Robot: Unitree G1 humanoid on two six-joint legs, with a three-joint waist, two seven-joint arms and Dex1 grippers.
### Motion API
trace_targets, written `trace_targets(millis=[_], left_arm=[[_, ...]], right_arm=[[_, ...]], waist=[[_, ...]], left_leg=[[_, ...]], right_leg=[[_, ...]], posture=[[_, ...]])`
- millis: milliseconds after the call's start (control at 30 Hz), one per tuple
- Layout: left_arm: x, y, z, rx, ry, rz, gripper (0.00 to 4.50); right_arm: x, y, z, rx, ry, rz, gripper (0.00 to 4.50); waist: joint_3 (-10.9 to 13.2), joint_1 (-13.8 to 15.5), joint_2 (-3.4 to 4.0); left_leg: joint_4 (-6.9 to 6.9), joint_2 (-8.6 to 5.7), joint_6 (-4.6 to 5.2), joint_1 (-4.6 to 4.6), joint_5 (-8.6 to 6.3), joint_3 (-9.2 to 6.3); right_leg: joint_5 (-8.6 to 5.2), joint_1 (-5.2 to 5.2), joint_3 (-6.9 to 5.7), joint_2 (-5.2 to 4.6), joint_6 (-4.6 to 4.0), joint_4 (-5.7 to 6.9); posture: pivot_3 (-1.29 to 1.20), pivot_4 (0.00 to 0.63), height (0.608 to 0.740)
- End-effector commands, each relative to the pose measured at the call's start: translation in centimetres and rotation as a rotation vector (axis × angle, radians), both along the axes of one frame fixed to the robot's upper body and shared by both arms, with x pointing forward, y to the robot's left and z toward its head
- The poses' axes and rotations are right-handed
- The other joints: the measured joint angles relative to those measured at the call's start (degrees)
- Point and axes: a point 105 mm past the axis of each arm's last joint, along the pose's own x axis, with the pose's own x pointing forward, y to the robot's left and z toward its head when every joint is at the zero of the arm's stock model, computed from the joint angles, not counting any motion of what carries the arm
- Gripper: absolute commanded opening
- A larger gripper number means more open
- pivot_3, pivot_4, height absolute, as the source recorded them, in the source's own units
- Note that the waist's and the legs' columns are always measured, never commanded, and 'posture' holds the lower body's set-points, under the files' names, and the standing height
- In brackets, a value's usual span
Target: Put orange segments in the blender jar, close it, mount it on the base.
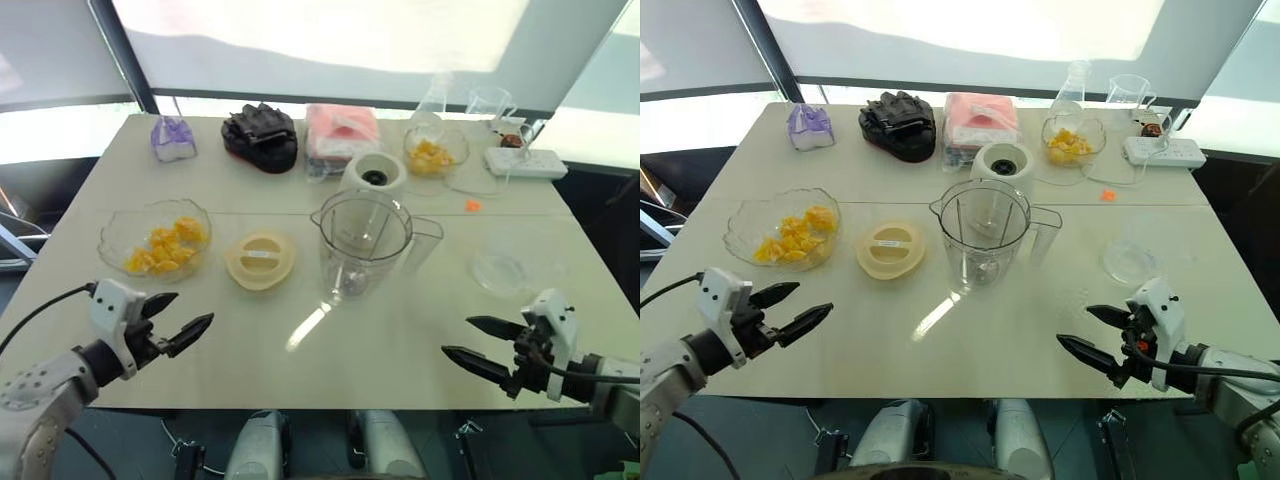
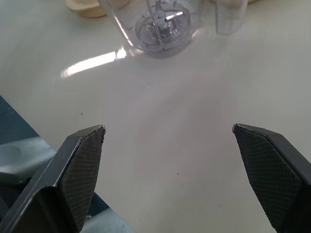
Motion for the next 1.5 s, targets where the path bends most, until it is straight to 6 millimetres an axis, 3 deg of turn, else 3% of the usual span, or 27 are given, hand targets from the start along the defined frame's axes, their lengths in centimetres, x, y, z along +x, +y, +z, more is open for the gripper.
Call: trace_targets(millis=[33,100,300,367,600,900,1133,1500], left_arm=[[0.8,1.6,2.4,0.086,-0.061,-0.032,4.50],[1.2,2.1,2.9,0.106,-0.068,-0.041,4.50],[5.6,4.7,8.4,0.125,-0.179,-0.027,4.50],[7.1,5.7,9.1,0.159,-0.189,-0.013,4.50],[11.3,7.6,6.0,0.353,-0.070,-0.039,4.50],[15.1,7.6,6.1,0.544,-0.055,-0.174,4.50],[16.0,6.1,5.5,0.609,0.018,-0.296,4.50],[16.0,5.3,3.5,0.660,0.148,-0.358,4.50]], right_arm=[[0.8,2.0,7.0,0.046,-0.223,0.133,4.43],[0.9,2.5,8.6,0.058,-0.258,0.160,4.43],[0.5,5.6,12.4,0.053,-0.363,0.315,4.43],[0.5,6.6,13.3,0.063,-0.392,0.353,4.43],[0.5,9.4,14.3,0.069,-0.442,0.423,4.43],[0.7,10.3,13.7,0.091,-0.447,0.376,4.43],[0.5,10.7,13.3,0.112,-0.451,0.332,4.43],[0.1,10.7,13.2,0.126,-0.452,0.287,4.43]], waist=[[0.04,-0.19,0.01],[0.03,-0.01,0.01],[0.07,1.43,-0.01],[0.06,1.36,0.01],[0.07,1.21,-0.04],[0.03,1.37,-0.34],[0.04,1.26,-0.39],[0.04,1.31,-0.43]], left_leg=[[0.03,0.00,0.00,0.00,0.00,0.10],[0.04,0.00,0.00,0.05,0.00,0.08],[-0.01,0.09,0.01,-0.08,0.01,-0.04],[-0.01,0.08,0.01,-0.10,0.01,-0.02],[-0.03,0.03,0.03,-0.08,0.00,0.43],[0.04,-0.04,0.04,-0.14,0.01,0.46],[0.04,0.00,0.06,-0.15,0.00,0.49],[0.06,0.04,0.07,-0.12,0.00,0.46]], right_leg=[[0.00,-0.11,0.04,-0.02,0.00,0.13],[0.00,-0.14,0.03,0.02,-0.01,0.22],[0.02,-0.30,-0.08,0.16,-0.07,0.34],[0.02,-0.27,-0.08,0.15,-0.07,0.30],[0.03,-0.33,0.08,-0.02,-0.02,0.27],[0.05,-0.31,0.06,-0.14,0.00,0.30],[0.07,-0.33,0.07,-0.07,0.04,0.33],[0.11,-0.33,0.06,-0.03,0.10,0.40]], posture=[[0.00,0.150,0.740],[0.00,0.150,0.740],[0.00,0.150,0.740],[0.00,0.150,0.740],[0.00,0.150,0.740],[0.00,0.150,0.740],[0.00,0.150,0.740],[0.00,0.150,0.740]])
